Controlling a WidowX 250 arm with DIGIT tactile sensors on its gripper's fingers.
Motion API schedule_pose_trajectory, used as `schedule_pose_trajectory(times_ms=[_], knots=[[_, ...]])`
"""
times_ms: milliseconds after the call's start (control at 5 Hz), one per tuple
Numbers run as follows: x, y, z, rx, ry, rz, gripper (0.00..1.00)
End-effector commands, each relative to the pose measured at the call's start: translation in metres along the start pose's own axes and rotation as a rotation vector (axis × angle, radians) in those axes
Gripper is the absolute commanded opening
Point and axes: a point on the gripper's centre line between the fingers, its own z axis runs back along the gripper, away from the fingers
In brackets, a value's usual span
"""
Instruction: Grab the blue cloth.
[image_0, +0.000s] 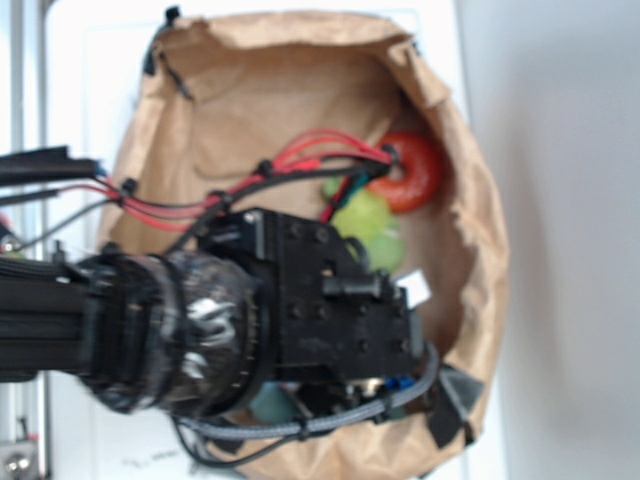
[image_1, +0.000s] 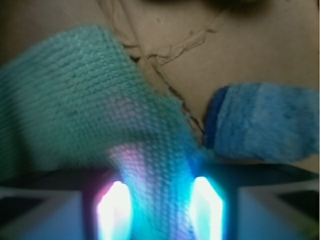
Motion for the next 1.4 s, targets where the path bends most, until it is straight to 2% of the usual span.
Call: schedule_pose_trajectory(times_ms=[0,200,400,600,800,1000,1200], knots=[[0.015,0.022,0.058,-0.112,-0.095,0.032,0.00],[0.006,0.035,0.075,-0.173,-0.154,0.042,0.00],[0.024,0.054,0.104,-0.183,-0.222,0.070,0.00],[0.029,0.076,0.138,-0.142,-0.304,0.088,0.00],[0.037,0.095,0.169,-0.102,-0.332,0.114,0.00],[0.041,0.102,0.195,-0.068,-0.332,0.136,0.00],[0.042,0.103,0.205,-0.004,-0.328,0.125,0.00]])
